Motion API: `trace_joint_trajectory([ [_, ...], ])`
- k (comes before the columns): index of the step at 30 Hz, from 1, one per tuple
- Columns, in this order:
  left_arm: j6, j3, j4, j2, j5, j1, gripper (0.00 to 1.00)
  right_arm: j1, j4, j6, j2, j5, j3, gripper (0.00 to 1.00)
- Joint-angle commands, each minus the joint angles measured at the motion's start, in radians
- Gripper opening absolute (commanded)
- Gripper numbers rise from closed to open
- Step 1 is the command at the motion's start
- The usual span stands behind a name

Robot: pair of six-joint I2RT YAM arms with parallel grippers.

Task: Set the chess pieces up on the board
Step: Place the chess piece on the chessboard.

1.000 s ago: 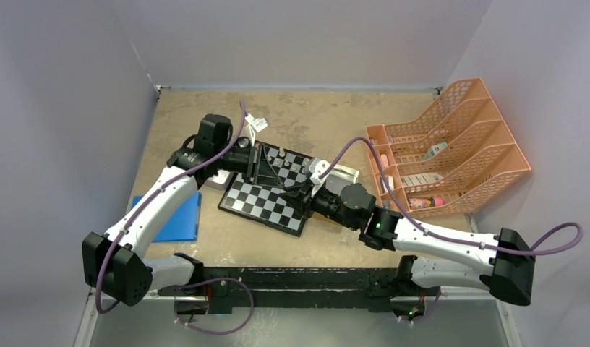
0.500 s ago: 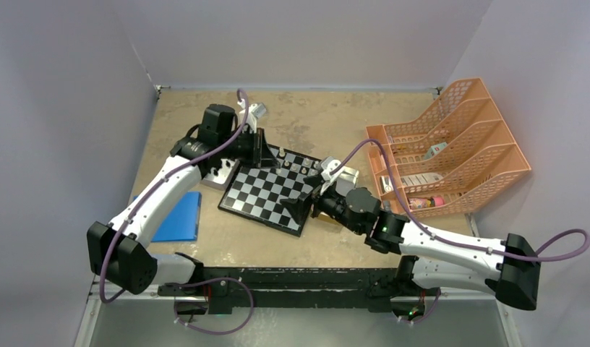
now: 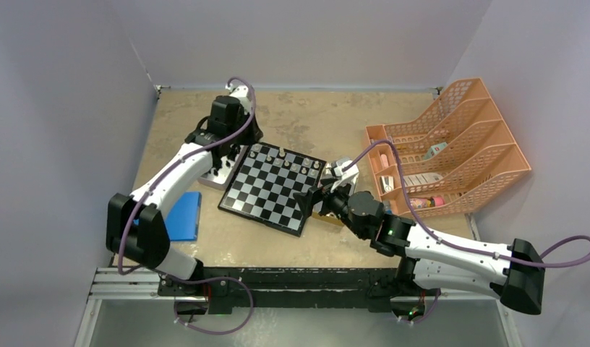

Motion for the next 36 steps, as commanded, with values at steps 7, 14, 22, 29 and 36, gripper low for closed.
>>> trace_joint_trajectory([
  [7,0.003,0.056,0.126,0.228,-0.053,0.029,0.0,0.001,-0.046,0.094,0.015,0.114,0.034,0.99],
  [14,0.001,0.045,0.15,0.302,-0.055,0.033,0.0,0.001,-0.047,0.09,0.027,0.123,0.036,0.99],
  [22,0.009,0.038,0.17,0.357,-0.077,0.037,0.0,0.001,-0.055,0.084,0.042,0.121,0.036,0.99],
  [29,0.022,0.019,0.206,0.367,-0.09,0.04,0.0,0.001,-0.068,0.078,0.038,0.109,0.048,0.99],
  [36,0.026,0.022,0.192,0.392,-0.091,0.038,0.0,0.001,-0.066,0.081,0.036,0.104,0.058,0.99],
])
